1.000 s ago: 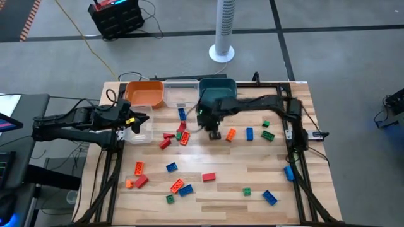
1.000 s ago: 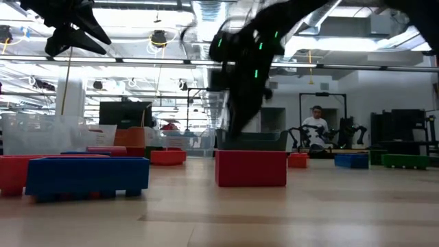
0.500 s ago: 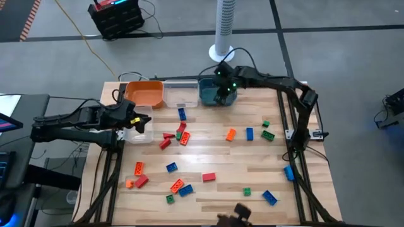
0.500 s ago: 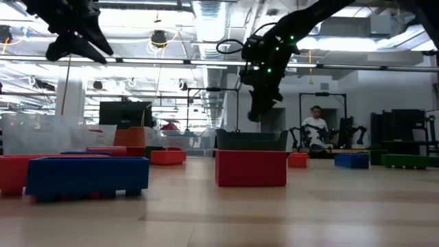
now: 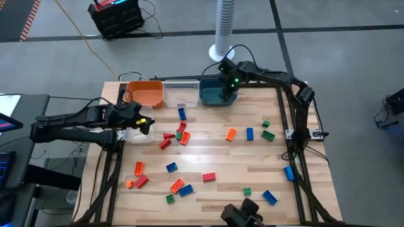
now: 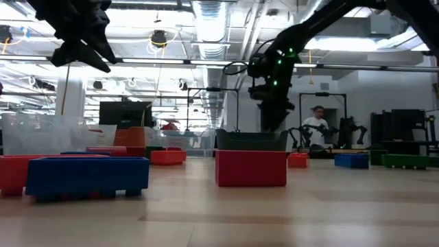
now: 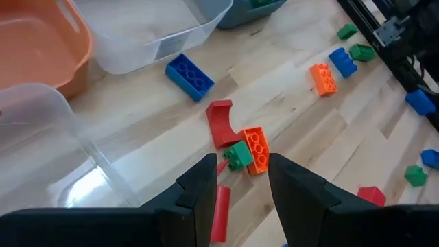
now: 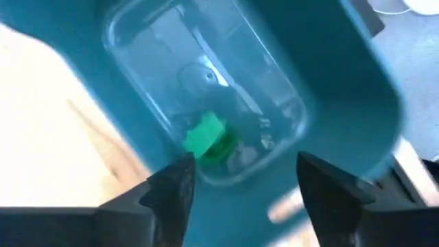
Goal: Sort blocks
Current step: Put the green game piece into the blue bin
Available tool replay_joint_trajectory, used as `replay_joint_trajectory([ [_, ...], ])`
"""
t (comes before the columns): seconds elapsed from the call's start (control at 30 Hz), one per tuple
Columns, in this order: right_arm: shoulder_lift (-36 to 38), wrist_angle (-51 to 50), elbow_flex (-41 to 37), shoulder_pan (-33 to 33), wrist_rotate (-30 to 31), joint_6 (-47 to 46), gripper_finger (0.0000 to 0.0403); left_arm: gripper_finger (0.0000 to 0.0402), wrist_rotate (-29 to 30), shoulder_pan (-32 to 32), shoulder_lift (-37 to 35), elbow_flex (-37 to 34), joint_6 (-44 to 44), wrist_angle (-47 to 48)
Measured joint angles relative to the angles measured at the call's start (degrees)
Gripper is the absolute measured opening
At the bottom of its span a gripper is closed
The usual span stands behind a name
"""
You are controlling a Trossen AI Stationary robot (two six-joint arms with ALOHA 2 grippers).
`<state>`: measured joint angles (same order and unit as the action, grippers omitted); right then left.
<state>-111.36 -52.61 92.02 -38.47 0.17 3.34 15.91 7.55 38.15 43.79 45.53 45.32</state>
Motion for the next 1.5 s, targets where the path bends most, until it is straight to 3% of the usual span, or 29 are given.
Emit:
replay_joint_trajectory([
  [0.17,4.79,-12.66,2.44,2.55,-0.46,-0.2,0.0272,0.0125,-2.22,0.99,0.0,0.0,-2.65,0.05],
  [0.27,9.14,-17.77,-0.8,4.67,-0.6,-0.81,0.0267,0.0125,-3.3,1.39,0.0,0.01,-4.2,0.34],
  [0.57,26.96,-14.38,-28.7,7.85,-0.56,-13.12,0.0237,0.0125,-3.7,1.43,0.0,0.02,-4.62,0.28],
  [0.73,32.49,-13.23,-38.57,6.48,-0.26,-14.02,0.0234,0.0125,-3.68,1.43,-0.01,0.02,-6.72,0.25],
  [0.93,34.17,-10.11,-44.88,3.73,0.76,-12.44,0.0234,0.0125,-3.66,1.43,0.0,0.02,-7.22,0.26],
  [1.13,34.17,-8.75,-47.8,4.42,10.31,-10.45,0.0234,0.0125,-3.64,1.43,0.0,0.02,-6.91,0.26],
  [1.5,28.99,-3.89,-49.28,3.46,6.79,-4.95,0.0227,0.0125,-2.83,1.43,0.11,0.04,-7.06,0.28],
])
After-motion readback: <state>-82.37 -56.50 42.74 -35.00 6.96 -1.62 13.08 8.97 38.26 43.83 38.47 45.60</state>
